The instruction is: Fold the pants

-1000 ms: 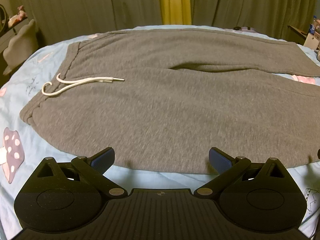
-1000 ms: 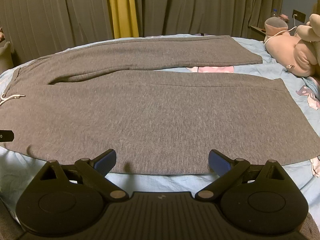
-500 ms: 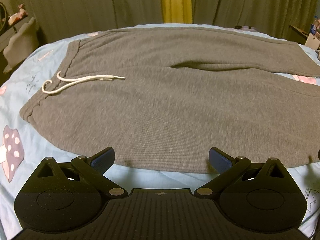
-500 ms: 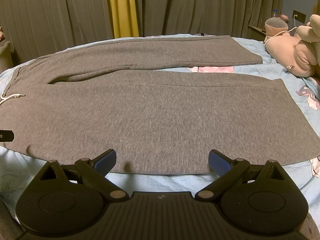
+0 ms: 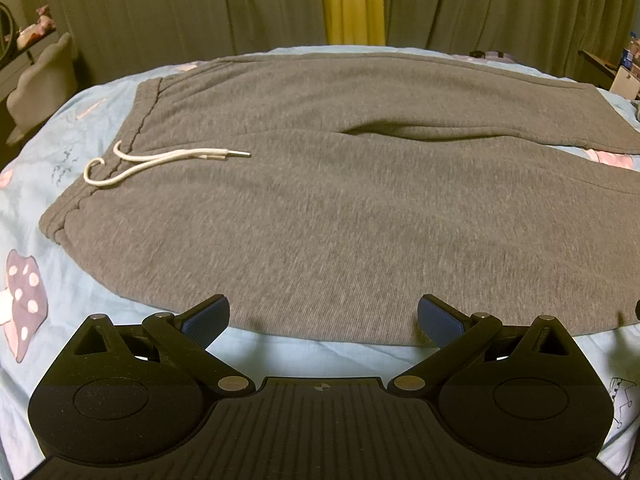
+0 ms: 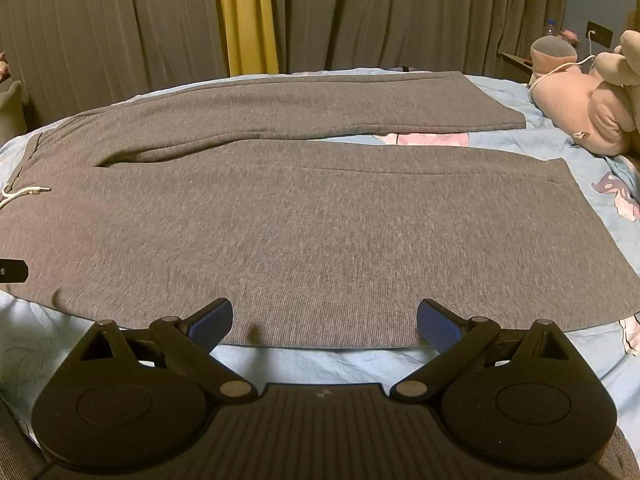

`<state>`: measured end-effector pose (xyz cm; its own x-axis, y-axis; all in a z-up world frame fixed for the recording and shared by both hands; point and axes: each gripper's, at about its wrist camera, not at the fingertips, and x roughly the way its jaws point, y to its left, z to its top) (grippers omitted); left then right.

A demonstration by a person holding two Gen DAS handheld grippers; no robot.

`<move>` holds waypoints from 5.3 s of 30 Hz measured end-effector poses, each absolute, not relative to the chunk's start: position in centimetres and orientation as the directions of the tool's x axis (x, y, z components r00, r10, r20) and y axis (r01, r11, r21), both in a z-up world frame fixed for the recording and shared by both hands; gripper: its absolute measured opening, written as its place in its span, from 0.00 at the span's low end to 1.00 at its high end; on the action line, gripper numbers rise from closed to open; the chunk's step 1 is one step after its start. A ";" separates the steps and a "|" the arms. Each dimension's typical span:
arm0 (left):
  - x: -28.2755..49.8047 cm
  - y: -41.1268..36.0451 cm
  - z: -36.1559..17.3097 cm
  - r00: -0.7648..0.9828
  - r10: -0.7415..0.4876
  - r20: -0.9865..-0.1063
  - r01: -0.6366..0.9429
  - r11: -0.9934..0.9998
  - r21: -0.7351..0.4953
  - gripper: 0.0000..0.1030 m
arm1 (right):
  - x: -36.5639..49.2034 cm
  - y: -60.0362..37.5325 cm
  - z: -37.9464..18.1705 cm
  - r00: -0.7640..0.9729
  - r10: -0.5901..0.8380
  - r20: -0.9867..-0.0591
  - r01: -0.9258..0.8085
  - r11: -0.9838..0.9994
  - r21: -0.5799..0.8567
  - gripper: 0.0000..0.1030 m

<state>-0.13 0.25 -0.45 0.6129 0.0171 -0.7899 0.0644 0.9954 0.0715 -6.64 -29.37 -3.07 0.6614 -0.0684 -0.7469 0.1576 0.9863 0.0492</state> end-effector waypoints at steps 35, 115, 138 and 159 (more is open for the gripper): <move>0.2 0.4 -0.7 0.586 0.018 -0.810 0.054 0.997 0.062 1.00 | -6.6 -29.1 -3.4 0.658 -0.067 -0.750 0.143 0.989 0.037 0.96; 16.8 3.8 -6.5 0.607 0.471 -0.640 -0.558 0.826 0.079 1.00 | 42.3 -50.7 -8.3 0.424 -0.308 -0.851 0.717 0.688 0.108 0.05; 24.9 11.8 1.1 0.759 0.098 -0.644 -0.324 0.914 -0.243 1.00 | -1.4 -53.4 -8.0 0.638 -0.197 -0.744 0.674 0.609 0.417 0.05; 29.8 18.7 2.4 0.651 -0.075 -0.755 -0.374 0.834 -0.405 0.15 | -1.4 -55.8 -6.9 0.672 -0.197 -0.714 0.689 0.520 0.506 0.04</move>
